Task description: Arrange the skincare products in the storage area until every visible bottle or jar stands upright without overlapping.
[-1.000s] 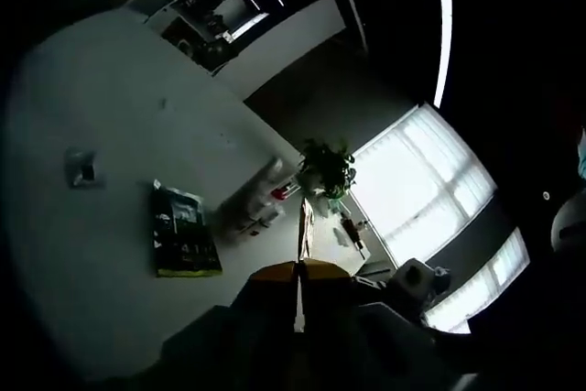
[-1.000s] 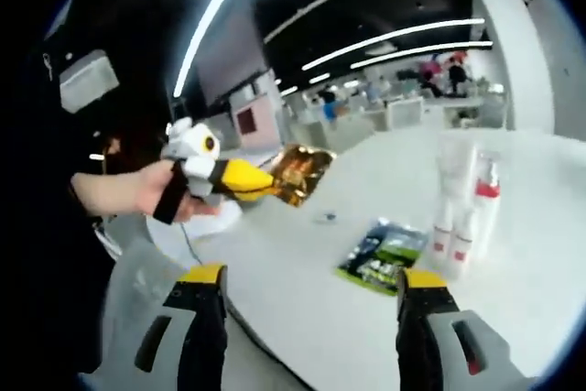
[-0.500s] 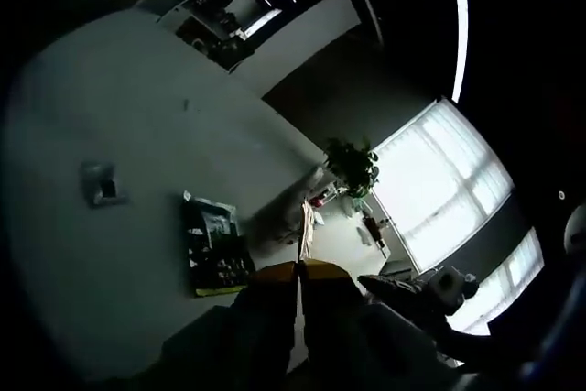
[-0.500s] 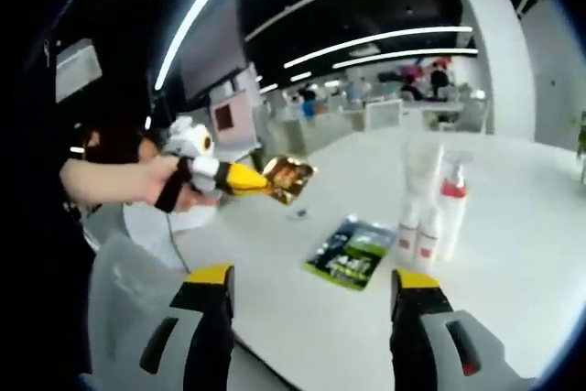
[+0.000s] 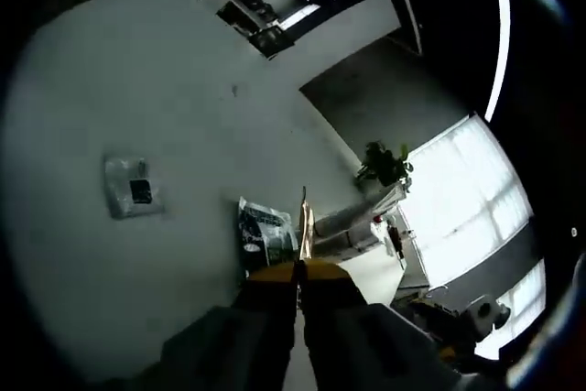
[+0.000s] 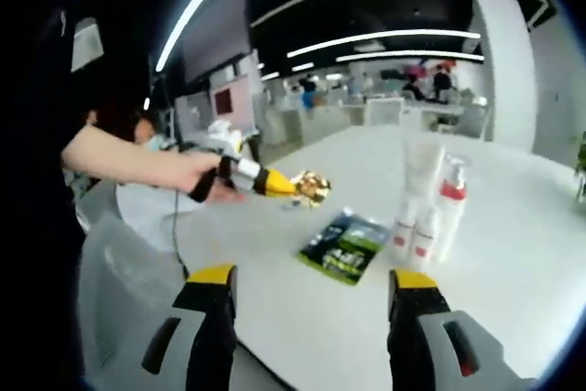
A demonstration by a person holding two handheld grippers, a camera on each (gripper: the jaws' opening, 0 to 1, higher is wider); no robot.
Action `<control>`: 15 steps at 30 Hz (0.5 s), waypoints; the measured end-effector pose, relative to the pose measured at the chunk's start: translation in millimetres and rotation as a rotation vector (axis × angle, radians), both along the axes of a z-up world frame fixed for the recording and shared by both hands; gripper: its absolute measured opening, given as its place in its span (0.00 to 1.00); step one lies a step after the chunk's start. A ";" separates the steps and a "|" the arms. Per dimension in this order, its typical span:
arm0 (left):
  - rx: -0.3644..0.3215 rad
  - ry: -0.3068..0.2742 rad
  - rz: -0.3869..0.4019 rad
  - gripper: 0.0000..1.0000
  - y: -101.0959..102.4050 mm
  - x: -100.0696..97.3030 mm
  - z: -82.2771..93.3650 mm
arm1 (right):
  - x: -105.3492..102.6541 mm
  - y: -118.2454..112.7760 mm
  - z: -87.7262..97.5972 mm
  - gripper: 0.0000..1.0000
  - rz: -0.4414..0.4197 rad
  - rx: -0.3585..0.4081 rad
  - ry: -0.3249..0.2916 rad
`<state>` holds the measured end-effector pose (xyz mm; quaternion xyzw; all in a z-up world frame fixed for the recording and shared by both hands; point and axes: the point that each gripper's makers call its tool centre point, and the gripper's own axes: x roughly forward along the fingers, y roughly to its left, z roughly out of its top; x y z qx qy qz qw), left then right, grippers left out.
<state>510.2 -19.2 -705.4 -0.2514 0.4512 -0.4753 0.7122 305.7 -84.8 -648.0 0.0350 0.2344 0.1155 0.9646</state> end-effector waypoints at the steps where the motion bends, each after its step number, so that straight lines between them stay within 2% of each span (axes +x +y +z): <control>1: 0.008 0.001 -0.002 0.00 0.2 2.7 -3.5 | -0.1 -0.9 -0.1 0.67 -0.002 -0.005 -0.001; 7: 0.061 0.021 0.024 0.00 1.6 23.4 -28.4 | 0.3 -5.6 -1.1 0.66 -0.021 -0.004 0.004; 9: 0.078 0.022 0.021 0.00 0.3 25.5 -36.1 | 0.4 -7.0 -1.7 0.66 -0.027 0.010 0.009; 15: 0.124 0.036 0.012 0.00 -1.6 30.9 -56.0 | -0.2 -5.6 -6.0 0.65 -0.021 -0.015 0.027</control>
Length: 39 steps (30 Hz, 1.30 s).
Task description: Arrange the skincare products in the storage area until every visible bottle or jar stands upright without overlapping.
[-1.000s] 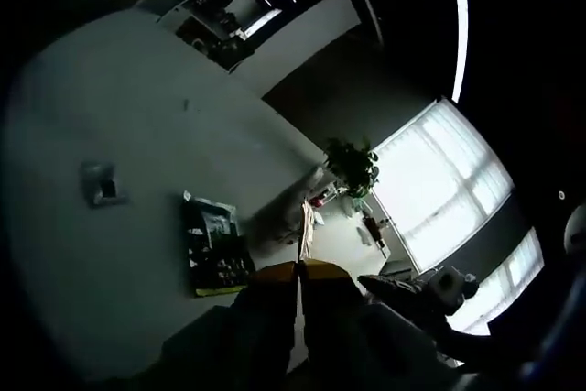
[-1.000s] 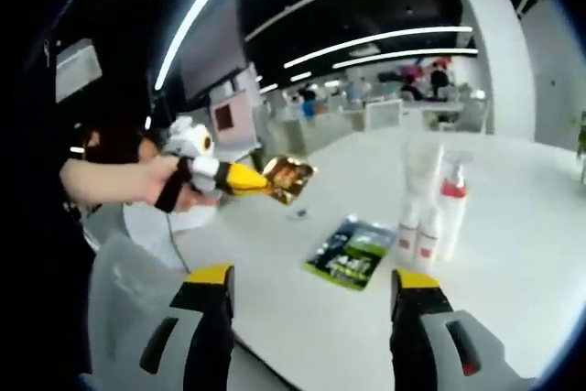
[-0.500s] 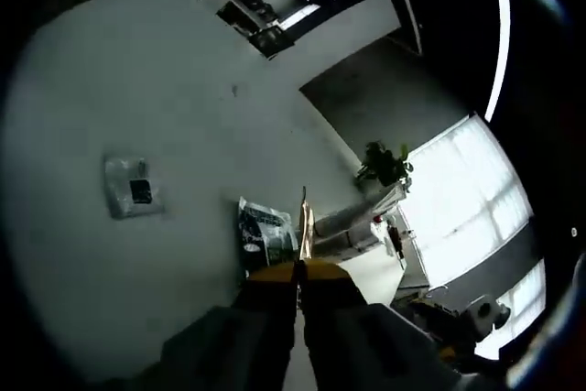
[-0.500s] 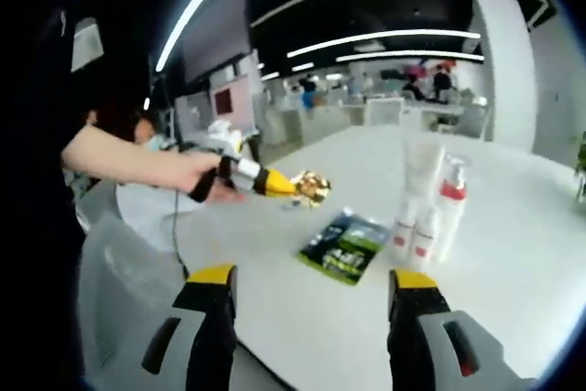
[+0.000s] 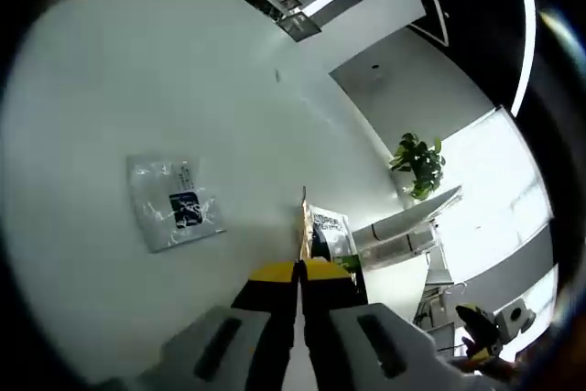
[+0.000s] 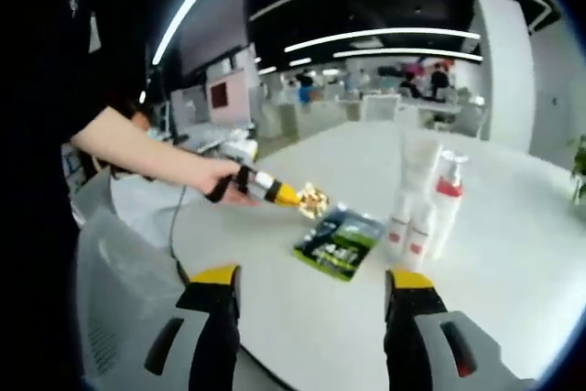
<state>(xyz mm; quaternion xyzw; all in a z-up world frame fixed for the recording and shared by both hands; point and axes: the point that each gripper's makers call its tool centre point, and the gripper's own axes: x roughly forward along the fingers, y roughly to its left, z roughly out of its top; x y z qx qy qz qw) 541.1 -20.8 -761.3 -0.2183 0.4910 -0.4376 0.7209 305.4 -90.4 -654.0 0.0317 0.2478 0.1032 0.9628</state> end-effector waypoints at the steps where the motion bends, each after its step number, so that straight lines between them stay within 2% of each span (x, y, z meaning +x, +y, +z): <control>1: -0.001 0.008 0.005 0.00 -0.7 1.2 -1.6 | -0.3 -0.1 -1.0 0.64 0.001 -0.008 0.005; 4: -0.027 0.040 0.037 0.00 -5.0 2.5 -0.1 | -0.3 0.0 -1.1 0.64 0.003 -0.011 0.007; 5: -0.032 0.037 0.027 0.00 -7.5 2.9 0.1 | -0.4 -0.1 -1.4 0.64 0.003 -0.013 0.008; 8: -0.025 0.045 0.017 0.00 -10.4 3.0 -4.2 | -0.5 -0.1 -1.8 0.62 0.005 -0.032 0.011; 10: -0.015 0.083 0.020 0.00 -7.4 -2.0 -7.0 | -0.2 0.8 -1.6 0.60 0.010 -0.046 0.010; 15: -0.002 0.087 0.008 0.00 -4.1 -2.7 -13.4 | -0.3 1.2 -3.5 0.60 0.015 -0.050 0.019; 21: 0.005 0.057 0.006 0.00 -4.1 -0.4 -8.7 | -0.4 1.4 -5.3 0.60 0.017 -0.054 0.027; 25: 0.028 0.034 -0.034 0.00 -4.1 -3.5 -9.4 | -0.6 1.1 -6.3 0.59 0.018 -0.059 0.032; 27: 0.054 0.000 -0.051 0.02 -2.1 -2.3 -11.1 | -0.7 1.0 -6.3 0.59 0.019 -0.059 0.032; 30: 0.049 -0.014 -0.047 0.07 -2.1 -0.2 -6.0 | -0.8 1.3 -6.5 0.59 0.020 -0.060 0.033; 39: 0.087 -0.065 -0.082 0.15 2.1 9.0 -9.9 | -1.3 2.1 -8.4 0.59 0.027 -0.069 0.041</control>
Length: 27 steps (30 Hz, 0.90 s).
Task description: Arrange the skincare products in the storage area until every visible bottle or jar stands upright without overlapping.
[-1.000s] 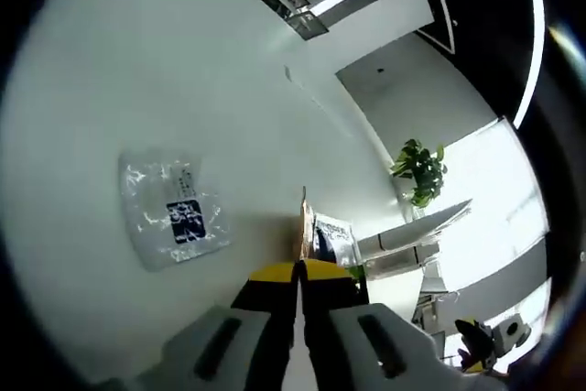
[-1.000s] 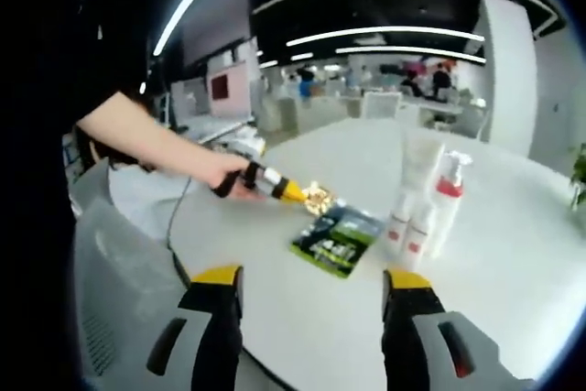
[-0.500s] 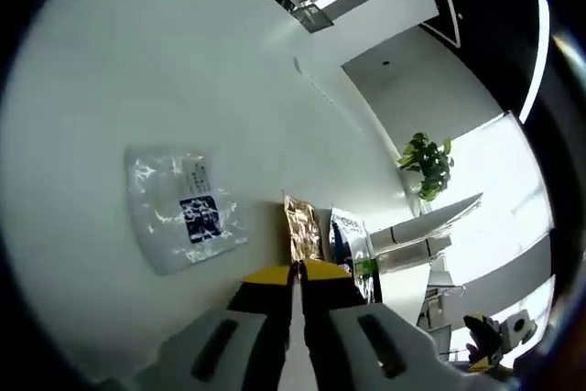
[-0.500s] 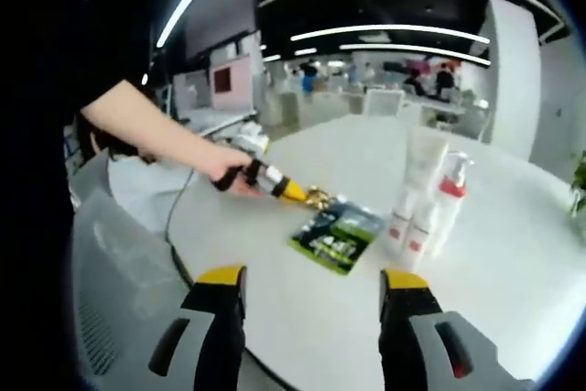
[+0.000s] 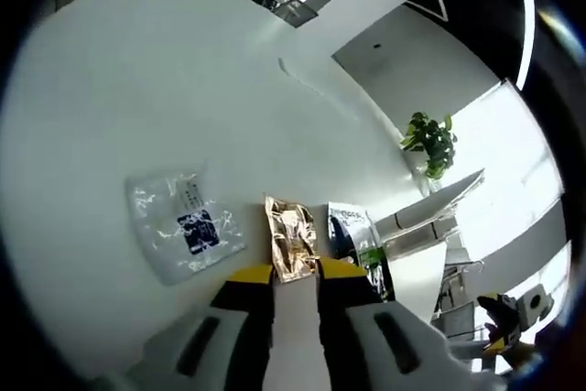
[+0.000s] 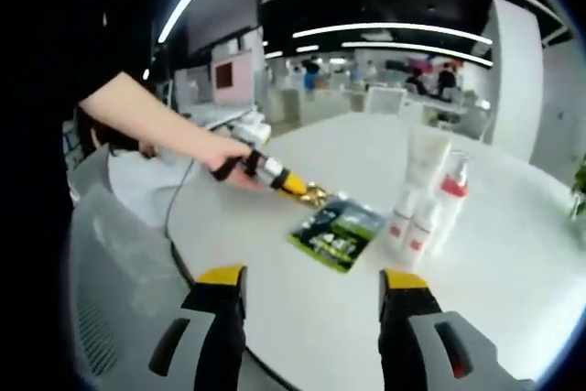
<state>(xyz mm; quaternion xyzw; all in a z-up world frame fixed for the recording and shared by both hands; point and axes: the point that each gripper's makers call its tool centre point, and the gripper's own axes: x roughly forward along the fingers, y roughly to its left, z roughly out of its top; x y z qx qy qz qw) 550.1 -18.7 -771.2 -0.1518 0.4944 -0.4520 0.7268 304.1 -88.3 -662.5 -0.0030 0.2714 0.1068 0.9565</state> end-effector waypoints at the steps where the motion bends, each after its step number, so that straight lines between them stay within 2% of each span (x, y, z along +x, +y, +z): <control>1: 0.001 -0.003 0.000 0.15 0.0 1.4 0.3 | -0.1 -0.3 -0.4 0.59 0.000 -0.002 0.002; 6: 0.013 -0.026 -0.011 0.20 -0.7 6.7 -0.2 | -0.3 0.0 -0.3 0.59 0.001 -0.007 0.002; 27: 0.050 -0.057 -0.075 0.30 -1.8 -2.8 4.0 | -1.1 -2.0 -2.3 0.59 0.000 -0.035 0.010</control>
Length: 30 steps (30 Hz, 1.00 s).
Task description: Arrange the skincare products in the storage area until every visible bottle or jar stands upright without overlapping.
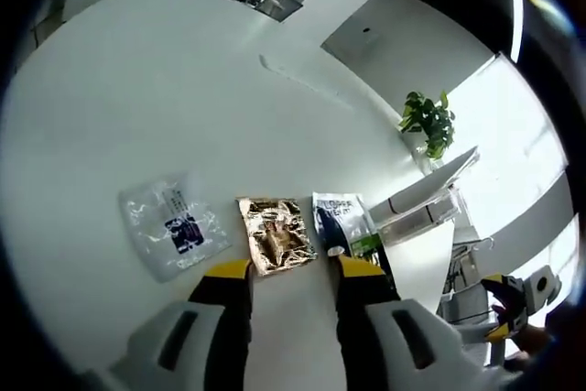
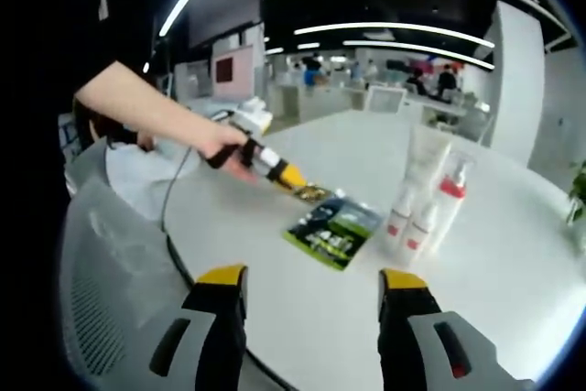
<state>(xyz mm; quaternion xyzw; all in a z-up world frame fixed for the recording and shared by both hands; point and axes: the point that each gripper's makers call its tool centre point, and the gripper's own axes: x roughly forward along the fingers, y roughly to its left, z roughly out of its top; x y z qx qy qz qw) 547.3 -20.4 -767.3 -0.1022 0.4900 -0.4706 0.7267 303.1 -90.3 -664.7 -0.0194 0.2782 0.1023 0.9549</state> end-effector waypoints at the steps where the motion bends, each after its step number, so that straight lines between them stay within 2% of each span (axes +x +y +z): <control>1: 0.000 -0.001 0.000 0.30 0.0 -0.6 0.4 | 0.0 0.1 0.0 0.58 0.000 -0.001 0.000; 7: 0.001 -0.006 0.007 0.31 1.5 1.3 2.9 | -0.3 0.5 -1.2 0.58 0.005 -0.008 0.004; 16: -0.006 -0.033 0.019 0.33 9.5 -4.4 19.2 | -0.3 1.9 -1.3 0.58 0.015 -0.030 0.004; 26: -0.012 -0.098 0.018 0.42 23.4 -17.4 37.6 | -1.2 2.9 -0.9 0.59 0.023 -0.048 0.001; 30: -0.015 -0.137 0.012 0.48 29.5 -26.2 46.4 | -1.5 2.8 -0.9 0.58 0.024 -0.053 0.001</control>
